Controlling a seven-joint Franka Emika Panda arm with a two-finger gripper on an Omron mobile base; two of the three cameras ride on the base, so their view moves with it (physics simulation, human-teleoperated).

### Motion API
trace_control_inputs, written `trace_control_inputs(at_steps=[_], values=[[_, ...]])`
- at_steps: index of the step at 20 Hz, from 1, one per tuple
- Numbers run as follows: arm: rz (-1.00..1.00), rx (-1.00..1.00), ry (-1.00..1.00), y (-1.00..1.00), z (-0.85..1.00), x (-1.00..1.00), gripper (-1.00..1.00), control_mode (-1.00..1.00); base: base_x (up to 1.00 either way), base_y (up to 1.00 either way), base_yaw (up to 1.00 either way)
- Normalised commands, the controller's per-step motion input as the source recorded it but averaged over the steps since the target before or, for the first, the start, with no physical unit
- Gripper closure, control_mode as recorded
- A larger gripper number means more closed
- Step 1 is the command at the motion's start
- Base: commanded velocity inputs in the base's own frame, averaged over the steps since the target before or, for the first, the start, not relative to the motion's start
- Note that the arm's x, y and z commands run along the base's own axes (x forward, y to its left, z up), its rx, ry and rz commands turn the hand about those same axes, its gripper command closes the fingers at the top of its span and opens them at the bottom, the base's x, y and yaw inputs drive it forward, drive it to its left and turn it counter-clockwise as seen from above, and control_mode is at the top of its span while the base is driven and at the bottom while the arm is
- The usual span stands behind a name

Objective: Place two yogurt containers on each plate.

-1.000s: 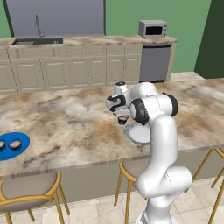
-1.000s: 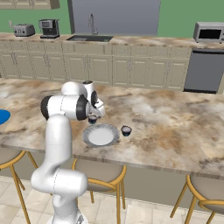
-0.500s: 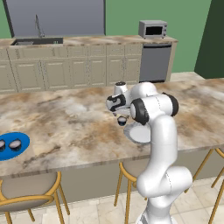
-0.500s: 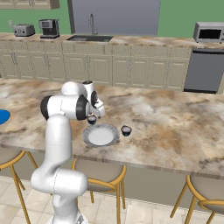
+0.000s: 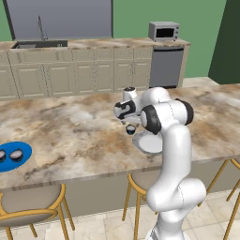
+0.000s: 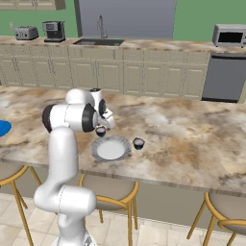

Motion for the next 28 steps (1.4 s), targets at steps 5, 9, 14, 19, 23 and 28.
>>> trace_control_inputs(at_steps=[5, 9, 14, 19, 23, 28], values=[[0.0, 0.0, 0.0, 0.02, 0.17, -0.22, -1.0, -1.0, 0.0, 0.0, 0.0], [0.0, 0.0, 0.0, 0.02, 0.03, -0.22, -1.0, -1.0, 0.0, 0.0, 0.0], [0.0, 0.0, 0.01, 0.02, -0.04, -0.02, -1.0, -1.0, 0.0, 0.0, 0.0], [0.0, 0.0, 0.01, 0.03, -0.03, -0.05, -1.0, -1.0, 0.0, 0.0, 0.0], [0.0, 0.0, 0.03, 0.03, -0.06, 0.0, -1.0, -1.0, 0.0, 0.0, 0.0], [0.0, 0.0, 0.0, 0.08, -0.07, 0.07, -1.0, -1.0, 0.0, 0.0, 0.0]])
